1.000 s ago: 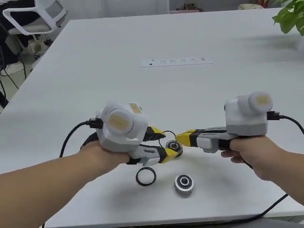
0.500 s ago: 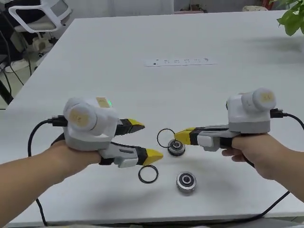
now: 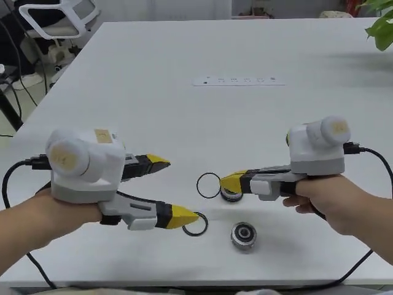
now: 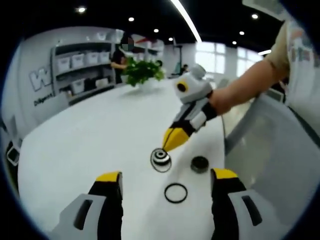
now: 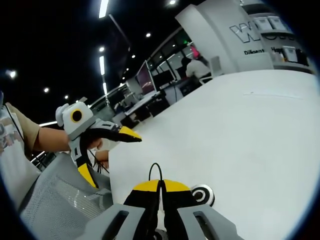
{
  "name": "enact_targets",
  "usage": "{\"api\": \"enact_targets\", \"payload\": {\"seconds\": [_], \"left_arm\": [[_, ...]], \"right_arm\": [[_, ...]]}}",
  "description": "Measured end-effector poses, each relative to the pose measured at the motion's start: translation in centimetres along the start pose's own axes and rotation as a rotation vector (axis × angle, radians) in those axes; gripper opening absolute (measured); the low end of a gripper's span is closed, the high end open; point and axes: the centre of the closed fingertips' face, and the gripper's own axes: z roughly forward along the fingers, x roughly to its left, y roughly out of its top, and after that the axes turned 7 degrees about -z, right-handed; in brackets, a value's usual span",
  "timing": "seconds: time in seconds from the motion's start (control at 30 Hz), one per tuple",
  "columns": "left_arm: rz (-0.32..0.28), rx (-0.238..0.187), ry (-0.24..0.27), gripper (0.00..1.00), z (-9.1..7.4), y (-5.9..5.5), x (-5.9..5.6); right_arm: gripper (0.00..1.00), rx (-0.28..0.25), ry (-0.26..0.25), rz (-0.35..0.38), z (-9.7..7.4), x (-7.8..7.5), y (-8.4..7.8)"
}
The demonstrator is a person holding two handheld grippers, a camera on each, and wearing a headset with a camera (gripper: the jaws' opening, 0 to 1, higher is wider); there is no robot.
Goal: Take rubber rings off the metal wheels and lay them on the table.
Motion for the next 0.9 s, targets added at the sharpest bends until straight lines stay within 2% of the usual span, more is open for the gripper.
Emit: {"api": "enact_targets", "payload": {"seconds": [0.17,0.53,0.7,0.77,0.9], "left_arm": [[0.0,0.007,0.009,0.77,-0.7,-0.6,0.0],[0.013,0.039,0.017,0.81,-1.8,-1.9,0.1],[0.018,0.043,0.019,0.82,-2.0,-2.1,0.0],[0.029,0.056,0.021,0.81,-2.1,-2.4,0.1],[0.024,0.056,0.024,0.81,-2.2,-2.5,0.2]], "right_arm": [[0.0,0.049,0.044,-0.001,0.8,1.4,-1.0],[0.0,0.147,0.107,0.003,2.1,2.8,-3.3],[0.0,0.174,0.121,0.005,2.4,3.0,-3.9],[0.0,0.191,0.135,0.032,2.5,3.1,-4.3],[0.0,0.216,0.129,0.026,2.9,2.9,-4.9]]}}
